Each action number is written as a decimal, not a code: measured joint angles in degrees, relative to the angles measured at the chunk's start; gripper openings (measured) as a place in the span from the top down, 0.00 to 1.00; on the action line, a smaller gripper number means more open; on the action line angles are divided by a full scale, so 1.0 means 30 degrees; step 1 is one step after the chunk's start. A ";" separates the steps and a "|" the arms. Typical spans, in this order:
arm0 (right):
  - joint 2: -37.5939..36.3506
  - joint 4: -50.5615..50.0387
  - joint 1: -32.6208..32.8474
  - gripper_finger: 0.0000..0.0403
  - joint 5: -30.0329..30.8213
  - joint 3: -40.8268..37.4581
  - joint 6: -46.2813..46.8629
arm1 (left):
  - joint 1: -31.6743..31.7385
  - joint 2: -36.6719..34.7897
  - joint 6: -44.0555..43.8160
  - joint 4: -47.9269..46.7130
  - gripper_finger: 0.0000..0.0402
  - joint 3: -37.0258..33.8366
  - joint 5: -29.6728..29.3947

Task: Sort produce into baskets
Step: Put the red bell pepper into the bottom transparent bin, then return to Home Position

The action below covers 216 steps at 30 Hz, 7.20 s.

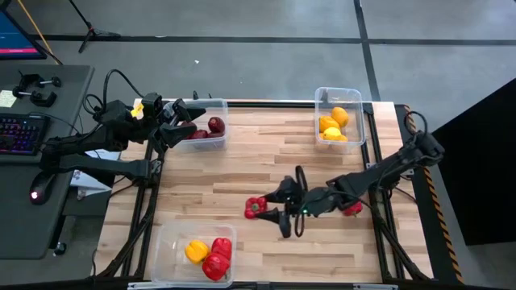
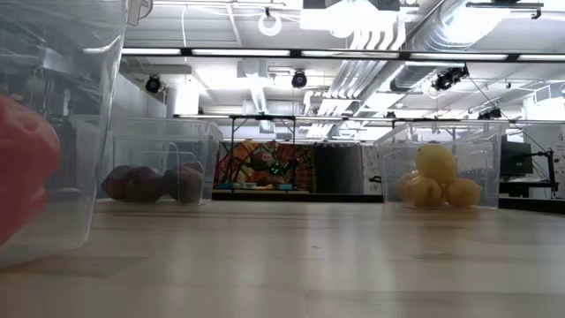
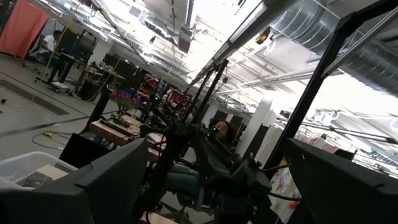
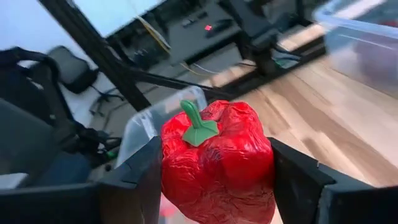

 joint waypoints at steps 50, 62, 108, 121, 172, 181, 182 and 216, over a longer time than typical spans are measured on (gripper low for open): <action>0.9781 0.6093 -0.1174 0.31 -0.3977 0.6994 0.1486 | -0.0015 0.0255 -0.0455 0.0007 0.09 0.0000 -0.0945; 0.9781 0.6507 -0.1167 0.31 -0.5312 0.6994 0.0968 | -0.0016 0.0254 -0.0486 0.0028 0.09 0.0000 -0.0940; 0.5484 -0.1373 -0.3171 0.10 -1.0568 0.6987 -0.1980 | -0.0022 0.0251 -0.0464 0.0168 0.09 0.0000 -0.0947; 0.1767 -2.3660 -0.2098 0.10 -0.1003 0.6511 0.4381 | -0.0013 0.0255 -0.0378 0.0144 0.09 0.0000 -0.1049; -0.4901 -1.2241 0.2250 0.46 -0.0951 -0.9217 2.3183 | 0.0000 -0.0411 0.0000 0.0107 0.09 0.0007 0.0489; 0.0080 0.7026 0.1129 0.46 0.2739 -0.6403 0.9337 | -0.0007 -0.1523 -0.1012 -0.1605 0.09 0.0015 0.2018; 0.1026 0.7580 0.0936 0.46 0.2218 -0.5447 0.8388 | -0.0007 -0.1544 -0.1113 -0.1835 0.09 0.0015 0.2018; 0.9609 -1.4093 -0.1175 0.27 -0.2024 1.5188 -0.3357 | -0.0022 -0.1282 -0.1658 -0.2136 0.09 0.0015 0.2025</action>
